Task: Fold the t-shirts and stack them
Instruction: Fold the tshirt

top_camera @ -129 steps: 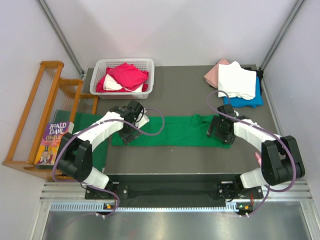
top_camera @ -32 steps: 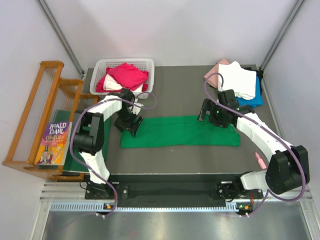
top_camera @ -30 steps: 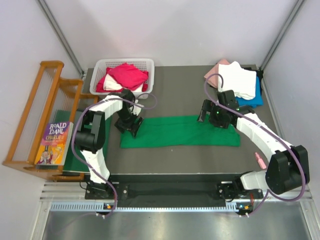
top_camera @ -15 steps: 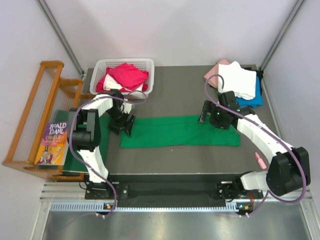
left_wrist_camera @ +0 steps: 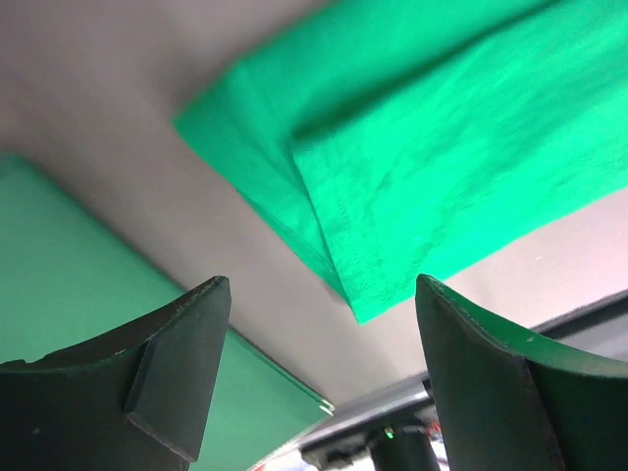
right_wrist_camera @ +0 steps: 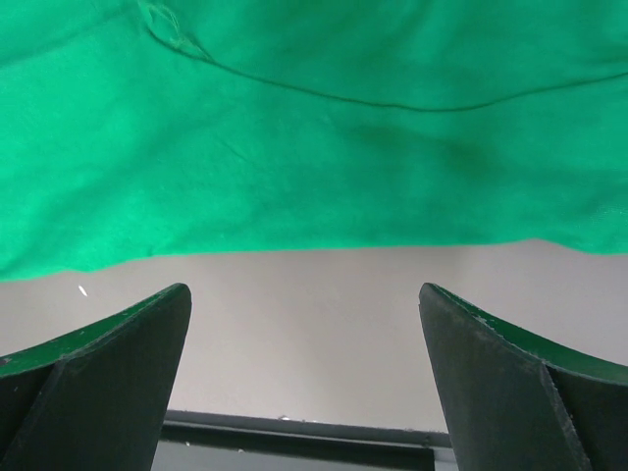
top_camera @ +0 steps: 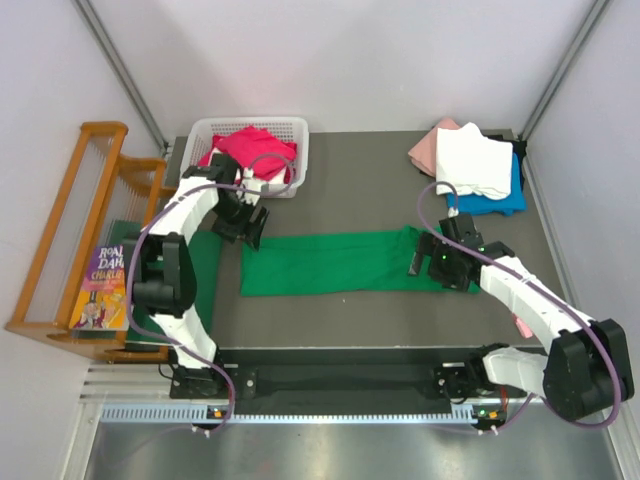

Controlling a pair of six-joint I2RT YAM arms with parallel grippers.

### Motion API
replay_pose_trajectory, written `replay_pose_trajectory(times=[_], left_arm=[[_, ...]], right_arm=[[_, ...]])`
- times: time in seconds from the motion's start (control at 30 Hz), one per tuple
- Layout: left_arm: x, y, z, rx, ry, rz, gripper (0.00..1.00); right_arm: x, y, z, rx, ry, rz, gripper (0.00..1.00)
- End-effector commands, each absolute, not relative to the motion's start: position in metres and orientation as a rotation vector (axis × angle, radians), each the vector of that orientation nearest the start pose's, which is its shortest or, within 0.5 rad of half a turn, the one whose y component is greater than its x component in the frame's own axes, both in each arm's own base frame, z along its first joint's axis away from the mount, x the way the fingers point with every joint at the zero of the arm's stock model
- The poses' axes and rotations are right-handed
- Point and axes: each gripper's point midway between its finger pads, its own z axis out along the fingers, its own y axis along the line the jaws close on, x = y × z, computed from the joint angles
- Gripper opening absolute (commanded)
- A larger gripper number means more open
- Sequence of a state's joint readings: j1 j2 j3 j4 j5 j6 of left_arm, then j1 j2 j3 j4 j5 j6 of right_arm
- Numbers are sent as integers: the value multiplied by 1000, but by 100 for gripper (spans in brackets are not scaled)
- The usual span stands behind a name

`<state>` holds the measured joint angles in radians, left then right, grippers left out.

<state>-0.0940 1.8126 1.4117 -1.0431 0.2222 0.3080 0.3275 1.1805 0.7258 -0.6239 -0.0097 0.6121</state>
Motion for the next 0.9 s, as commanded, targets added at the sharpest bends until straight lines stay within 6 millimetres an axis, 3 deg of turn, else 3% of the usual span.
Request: replay_pose_trajectory(times=[0.0,0.17,0.2,0.27,0.4,0.67,0.87], left_arm=[[329,-85,127,754,2728,-326,81],[323,-126,114,980,2614,-231,81],[315,-123,101,1023,2629,-172,81],[320,-131,95,1095,2546,-109,81],[322,-121,77,1138,2492,-13,81],[354,-103,90,1130,2273,216,81],[370,-105,93,1083,2215,243,81]], right_arm=[[239,99,81,419,2585,280,100],[242,92,88,444,2562,232,100],[243,92,88,450,2564,223,100],[247,89,92,465,2549,207,100],[254,86,90,502,2552,172,100],[273,80,91,552,2549,105,100],[280,80,84,574,2586,69,100]])
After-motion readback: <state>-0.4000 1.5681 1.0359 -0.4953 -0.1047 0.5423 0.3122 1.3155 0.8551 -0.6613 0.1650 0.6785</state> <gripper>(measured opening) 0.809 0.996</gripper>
